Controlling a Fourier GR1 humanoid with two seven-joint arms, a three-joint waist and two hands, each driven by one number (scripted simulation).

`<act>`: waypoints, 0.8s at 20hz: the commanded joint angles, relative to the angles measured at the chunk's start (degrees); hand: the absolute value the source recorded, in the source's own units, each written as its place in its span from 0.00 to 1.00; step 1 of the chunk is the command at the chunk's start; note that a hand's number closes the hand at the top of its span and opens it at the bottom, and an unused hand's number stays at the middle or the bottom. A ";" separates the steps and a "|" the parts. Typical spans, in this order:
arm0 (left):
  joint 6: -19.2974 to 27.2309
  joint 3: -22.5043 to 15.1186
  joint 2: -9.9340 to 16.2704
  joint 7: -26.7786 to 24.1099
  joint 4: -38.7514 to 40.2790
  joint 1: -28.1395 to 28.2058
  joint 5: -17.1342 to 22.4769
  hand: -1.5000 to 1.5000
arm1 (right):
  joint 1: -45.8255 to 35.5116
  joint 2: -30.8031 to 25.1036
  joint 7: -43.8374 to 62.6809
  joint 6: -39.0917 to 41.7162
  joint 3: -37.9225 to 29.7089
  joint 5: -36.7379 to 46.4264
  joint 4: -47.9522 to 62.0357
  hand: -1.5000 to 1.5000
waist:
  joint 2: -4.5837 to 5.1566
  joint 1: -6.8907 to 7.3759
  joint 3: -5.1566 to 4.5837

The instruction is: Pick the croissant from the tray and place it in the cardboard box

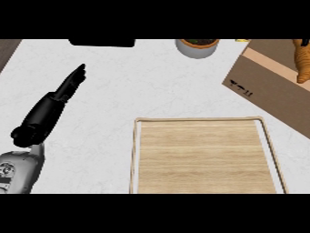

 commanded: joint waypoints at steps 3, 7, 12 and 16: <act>-2.85 1.56 1.33 -1.10 -1.25 2.47 2.34 0.50 | -1.90 -2.77 -6.74 5.06 2.20 3.37 11.50 0.00 | -0.05 0.55 0.02; -0.02 1.49 -0.14 -2.81 3.32 -0.01 -0.81 0.50 | -2.34 -2.08 -17.37 5.60 1.76 2.45 14.27 0.00 | 0.23 0.01 0.06; -0.87 1.42 0.08 -2.88 1.95 0.69 -0.18 0.50 | -5.21 -0.49 -22.40 3.06 -8.94 -7.95 14.82 0.00 | 0.08 0.21 0.17; -0.61 1.13 -0.32 -1.80 1.23 0.15 -0.18 0.50 | -7.95 -0.40 -20.72 7.74 -23.67 -22.56 19.81 0.00 | -0.12 -0.44 0.31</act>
